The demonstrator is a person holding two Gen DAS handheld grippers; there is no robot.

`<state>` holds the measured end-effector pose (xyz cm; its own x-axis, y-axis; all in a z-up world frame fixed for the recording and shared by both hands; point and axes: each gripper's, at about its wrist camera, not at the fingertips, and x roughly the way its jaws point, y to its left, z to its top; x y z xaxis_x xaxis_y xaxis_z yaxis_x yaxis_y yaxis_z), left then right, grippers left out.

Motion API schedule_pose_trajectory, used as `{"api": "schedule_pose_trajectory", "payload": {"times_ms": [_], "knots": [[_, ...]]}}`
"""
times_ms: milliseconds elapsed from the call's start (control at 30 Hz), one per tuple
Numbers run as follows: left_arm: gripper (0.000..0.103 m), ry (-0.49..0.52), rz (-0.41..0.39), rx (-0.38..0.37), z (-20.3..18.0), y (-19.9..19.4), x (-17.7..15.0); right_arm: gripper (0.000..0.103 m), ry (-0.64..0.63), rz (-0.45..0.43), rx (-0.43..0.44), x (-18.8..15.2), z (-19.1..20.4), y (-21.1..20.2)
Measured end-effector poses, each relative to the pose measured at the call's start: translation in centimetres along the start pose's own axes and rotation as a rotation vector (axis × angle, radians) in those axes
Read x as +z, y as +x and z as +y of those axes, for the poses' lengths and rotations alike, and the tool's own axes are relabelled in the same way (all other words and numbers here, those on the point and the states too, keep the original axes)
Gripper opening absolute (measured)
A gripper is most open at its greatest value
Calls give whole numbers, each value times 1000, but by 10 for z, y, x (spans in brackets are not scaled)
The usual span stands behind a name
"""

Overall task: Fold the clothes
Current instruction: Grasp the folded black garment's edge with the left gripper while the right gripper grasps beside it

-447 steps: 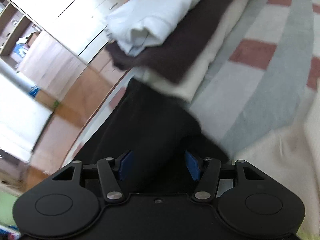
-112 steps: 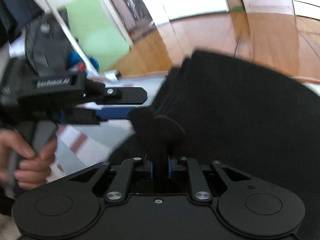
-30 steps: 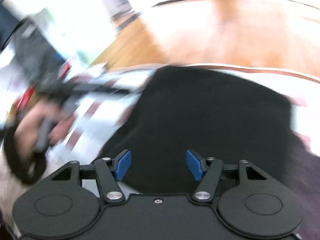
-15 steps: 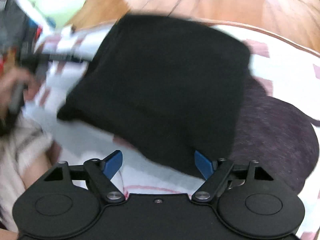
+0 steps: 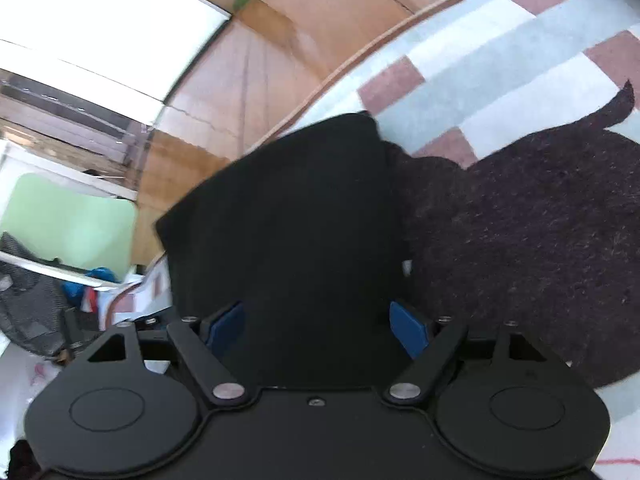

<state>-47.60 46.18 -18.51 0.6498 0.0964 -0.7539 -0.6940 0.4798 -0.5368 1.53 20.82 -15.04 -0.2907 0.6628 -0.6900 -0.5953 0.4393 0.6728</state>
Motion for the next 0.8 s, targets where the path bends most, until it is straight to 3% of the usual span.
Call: {"api": "schedule_pose_trajectory", "payload": {"times_ms": [100,367,433,500,533,567,600,700,800], "knots": [[89,-22,3,-12,4,0,-1,84,11,22,-24,5,-11,4],[94,-75,1,-49,12,3,-4,87,91,76,172,18,-36,27],[100,-94,-8,-103,14,9,-3,88,106,90,204,23,-37,31],[98,-112,-17,-158,15,15,-1,87,94,83,216,26,-34,34],[90,-121,-22,-185,16,18,-1,86,86,77,220,27,-33,36],[83,-121,-29,-201,15,20,0,78,68,68,216,27,-29,38],[57,-71,-50,-161,7,20,-1,66,31,60,197,27,-22,40],[36,72,-112,-53,-17,17,-2,55,-73,40,102,27,8,40],[27,94,-162,-112,-21,2,-5,39,-140,-9,38,26,42,20]]}}
